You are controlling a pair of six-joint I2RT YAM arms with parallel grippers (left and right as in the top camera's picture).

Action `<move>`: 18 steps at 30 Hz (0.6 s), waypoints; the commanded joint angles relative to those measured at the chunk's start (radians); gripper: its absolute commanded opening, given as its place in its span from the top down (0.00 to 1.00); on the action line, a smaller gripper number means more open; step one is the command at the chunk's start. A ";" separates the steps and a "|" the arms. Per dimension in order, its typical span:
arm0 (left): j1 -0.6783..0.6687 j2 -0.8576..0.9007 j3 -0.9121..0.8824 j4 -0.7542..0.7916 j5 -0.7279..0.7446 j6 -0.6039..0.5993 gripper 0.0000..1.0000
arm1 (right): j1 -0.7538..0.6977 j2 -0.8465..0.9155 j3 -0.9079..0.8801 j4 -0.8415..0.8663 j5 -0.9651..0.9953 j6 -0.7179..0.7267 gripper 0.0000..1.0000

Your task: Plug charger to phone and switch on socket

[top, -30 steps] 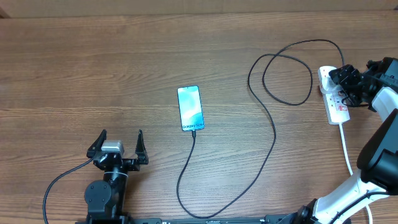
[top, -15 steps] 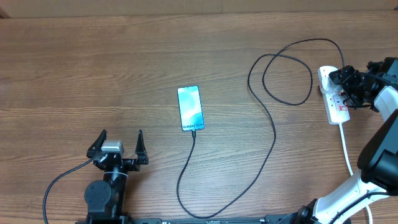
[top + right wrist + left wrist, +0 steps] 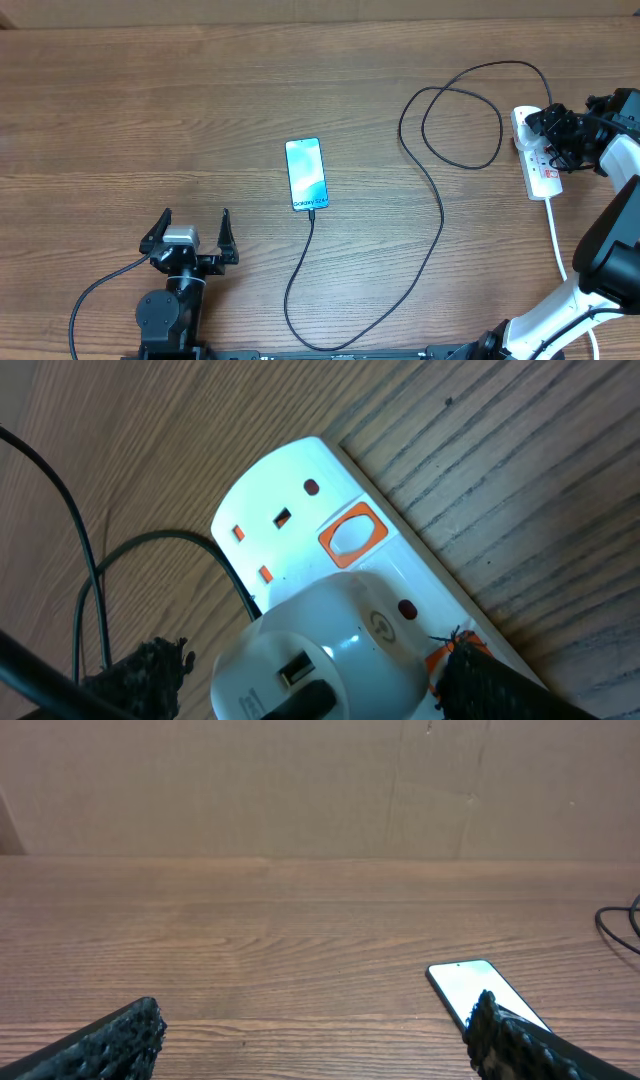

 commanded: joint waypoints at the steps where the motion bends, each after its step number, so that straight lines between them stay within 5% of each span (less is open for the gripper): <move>1: 0.006 -0.011 -0.004 -0.002 -0.004 0.023 0.00 | 0.039 0.033 -0.034 -0.045 -0.050 0.024 0.16; 18: 0.006 -0.011 -0.004 -0.002 -0.004 0.023 0.00 | 0.051 0.033 -0.048 -0.051 -0.058 0.024 0.16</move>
